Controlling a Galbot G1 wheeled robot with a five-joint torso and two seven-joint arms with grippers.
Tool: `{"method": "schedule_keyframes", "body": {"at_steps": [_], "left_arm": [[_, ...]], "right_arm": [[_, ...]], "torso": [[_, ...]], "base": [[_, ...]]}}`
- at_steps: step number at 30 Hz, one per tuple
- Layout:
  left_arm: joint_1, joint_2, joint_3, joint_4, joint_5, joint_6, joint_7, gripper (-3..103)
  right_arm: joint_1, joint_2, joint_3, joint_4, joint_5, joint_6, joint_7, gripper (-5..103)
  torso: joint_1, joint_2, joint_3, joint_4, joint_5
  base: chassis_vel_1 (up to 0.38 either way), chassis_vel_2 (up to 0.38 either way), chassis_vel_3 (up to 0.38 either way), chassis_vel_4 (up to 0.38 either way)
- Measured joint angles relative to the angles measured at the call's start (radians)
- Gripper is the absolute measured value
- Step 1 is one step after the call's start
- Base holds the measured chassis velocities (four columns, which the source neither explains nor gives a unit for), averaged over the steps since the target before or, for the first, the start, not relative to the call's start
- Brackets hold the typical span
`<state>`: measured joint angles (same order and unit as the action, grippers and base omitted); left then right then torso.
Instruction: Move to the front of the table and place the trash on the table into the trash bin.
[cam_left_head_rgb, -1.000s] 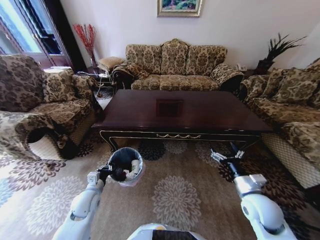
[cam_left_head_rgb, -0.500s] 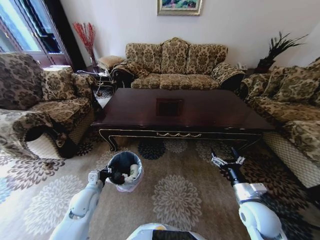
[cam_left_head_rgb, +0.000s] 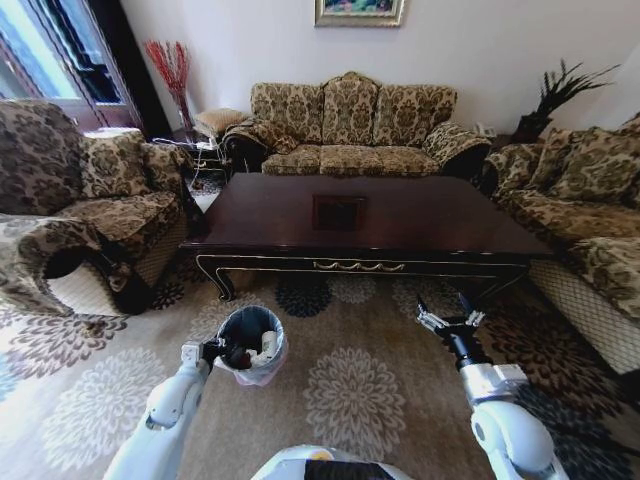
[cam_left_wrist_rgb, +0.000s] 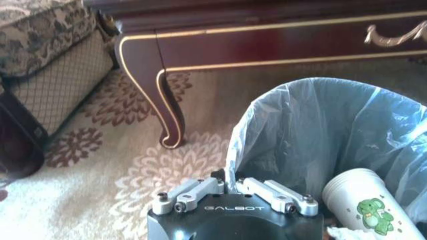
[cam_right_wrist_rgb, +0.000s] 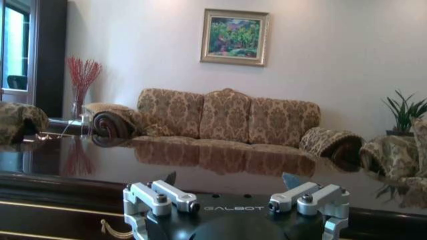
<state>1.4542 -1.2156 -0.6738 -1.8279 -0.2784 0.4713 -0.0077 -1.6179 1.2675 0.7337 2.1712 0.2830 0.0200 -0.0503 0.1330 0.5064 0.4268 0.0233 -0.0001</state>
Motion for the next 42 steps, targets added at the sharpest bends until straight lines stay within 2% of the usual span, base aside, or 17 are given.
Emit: {"method": "schedule_keyframes", "body": {"at_steps": [13,23,25,29,38,40,42], "left_arm": [[-0.053,0.032,-0.010,0.174,-0.089,-0.005,0.004,3],[-0.103,0.069,-0.037,0.340,-0.122,-0.065,0.030,3],[-0.122,0.078,-0.032,0.384,-0.158,-0.072,0.030,3],[-0.141,0.083,-0.030,0.410,-0.207,-0.070,0.021,3],[-0.159,0.085,-0.020,0.438,-0.208,-0.085,0.008,3],[-0.159,0.086,-0.017,0.441,-0.207,-0.090,0.010,-1],[-0.160,0.086,-0.016,0.443,-0.206,-0.096,0.009,3]], "right_arm": [[0.001,-0.007,-0.005,0.005,0.001,-0.002,0.008,100],[-0.006,-0.011,-0.010,0.011,0.001,-0.002,0.013,100],[-0.008,-0.012,-0.010,0.012,0.001,-0.002,0.015,100],[-0.012,-0.016,-0.006,0.013,0.002,-0.001,0.018,100],[-0.006,-0.014,-0.012,0.011,0.001,-0.003,0.020,100],[0.000,-0.018,-0.014,0.008,0.001,-0.006,0.023,100],[0.002,-0.020,-0.015,0.007,0.001,-0.007,0.024,100]], "torso": [[-0.017,-0.047,-0.030,0.0001,-0.0002],[-0.032,-0.090,-0.057,0.0001,-0.0001],[-0.036,-0.099,-0.063,0.0001,0.0000],[-0.043,-0.117,-0.074,-0.0002,-0.0001],[-0.053,-0.146,-0.093,0.0003,0.0000],[-0.054,-0.149,-0.096,0.0003,0.0006],[-0.054,-0.150,-0.097,-0.0001,0.0001]], "base": [[0.000,0.000,0.000,0.000],[0.000,0.000,0.000,0.000],[0.000,0.000,0.000,0.000],[0.000,0.000,0.000,0.000],[0.000,0.000,0.000,0.000],[0.000,0.000,0.000,0.000],[0.000,0.000,0.000,0.000]]}}
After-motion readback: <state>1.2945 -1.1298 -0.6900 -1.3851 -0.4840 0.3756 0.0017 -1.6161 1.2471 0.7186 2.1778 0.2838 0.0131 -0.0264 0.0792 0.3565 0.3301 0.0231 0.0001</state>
